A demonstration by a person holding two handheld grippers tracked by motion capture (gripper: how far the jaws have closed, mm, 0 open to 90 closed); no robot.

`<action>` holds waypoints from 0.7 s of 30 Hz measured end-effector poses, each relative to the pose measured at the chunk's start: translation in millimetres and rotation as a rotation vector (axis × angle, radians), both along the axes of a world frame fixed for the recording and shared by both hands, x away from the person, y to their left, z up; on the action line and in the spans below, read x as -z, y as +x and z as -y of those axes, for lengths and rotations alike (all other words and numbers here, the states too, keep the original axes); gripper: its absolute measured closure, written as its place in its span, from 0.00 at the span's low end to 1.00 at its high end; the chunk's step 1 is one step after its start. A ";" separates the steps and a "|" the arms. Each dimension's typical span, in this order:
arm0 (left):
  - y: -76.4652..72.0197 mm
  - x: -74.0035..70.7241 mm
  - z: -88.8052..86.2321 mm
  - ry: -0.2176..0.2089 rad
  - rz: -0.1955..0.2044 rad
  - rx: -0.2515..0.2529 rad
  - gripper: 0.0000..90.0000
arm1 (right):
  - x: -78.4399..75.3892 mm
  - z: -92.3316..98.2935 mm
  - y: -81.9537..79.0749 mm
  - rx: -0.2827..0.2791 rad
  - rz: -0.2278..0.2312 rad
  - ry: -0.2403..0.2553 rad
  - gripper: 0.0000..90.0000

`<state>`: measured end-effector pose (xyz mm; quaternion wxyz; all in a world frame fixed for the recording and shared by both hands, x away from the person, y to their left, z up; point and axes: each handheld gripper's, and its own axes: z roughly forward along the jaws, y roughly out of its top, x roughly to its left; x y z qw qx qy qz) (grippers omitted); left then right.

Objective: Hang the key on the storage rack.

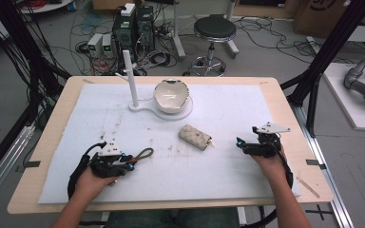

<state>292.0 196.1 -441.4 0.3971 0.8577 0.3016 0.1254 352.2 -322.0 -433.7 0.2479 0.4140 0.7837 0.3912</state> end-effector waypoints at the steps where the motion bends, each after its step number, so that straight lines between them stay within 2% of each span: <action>1: 0.0 -1.6 -0.8 -0.006 0.004 0.001 0.76 | -0.1 0.0 -0.2 0.001 0.000 -0.001 0.20; 2: -0.2 -4.6 -2.0 -0.027 0.014 -0.010 0.76 | -0.3 -0.1 -0.6 0.002 -0.001 -0.001 0.20; 6: 0.6 -10.8 -5.0 -0.043 0.037 -0.027 0.76 | -0.2 -0.6 -0.9 -0.001 0.001 -0.008 0.20; 8: -0.2 -17.6 -5.5 -0.054 0.069 -0.040 0.76 | -0.2 -0.5 -0.8 0.000 0.004 -0.008 0.20; 10: -1.6 -30.9 -3.5 -0.078 0.127 -0.046 0.76 | -0.3 -0.4 -0.9 0.006 0.002 -0.008 0.20; 12: -1.3 -34.3 -3.1 -0.081 0.139 -0.047 0.76 | 0.0 -0.9 -0.8 0.005 0.000 -0.013 0.20; 13: 1.2 -44.1 -2.2 -0.085 0.172 -0.050 0.76 | 0.2 -1.4 -0.8 0.006 -0.002 -0.016 0.20; 14: 1.2 -44.1 -2.2 -0.085 0.172 -0.050 0.76 | 0.2 -1.4 -0.8 0.006 -0.002 -0.016 0.20; 16: 7.1 -56.5 -4.5 -0.103 0.198 -0.086 0.76 | 0.3 -2.4 -1.3 0.013 -0.009 -0.012 0.20; 18: 9.5 -60.4 -5.6 -0.113 0.208 -0.094 0.77 | 0.1 -3.5 -2.2 0.010 -0.006 -0.010 0.20; 19: 14.0 -68.4 -7.0 -0.132 0.227 -0.112 0.77 | -0.2 -3.7 -2.3 0.005 -0.002 -0.018 0.20; 20: 14.0 -68.4 -7.0 -0.132 0.227 -0.112 0.77 | -0.2 -3.7 -2.3 0.005 -0.002 -0.018 0.20; 21: 18.5 -75.8 -8.1 -0.134 0.245 -0.119 0.77 | -0.4 -3.5 -2.4 0.008 -0.003 -0.016 0.20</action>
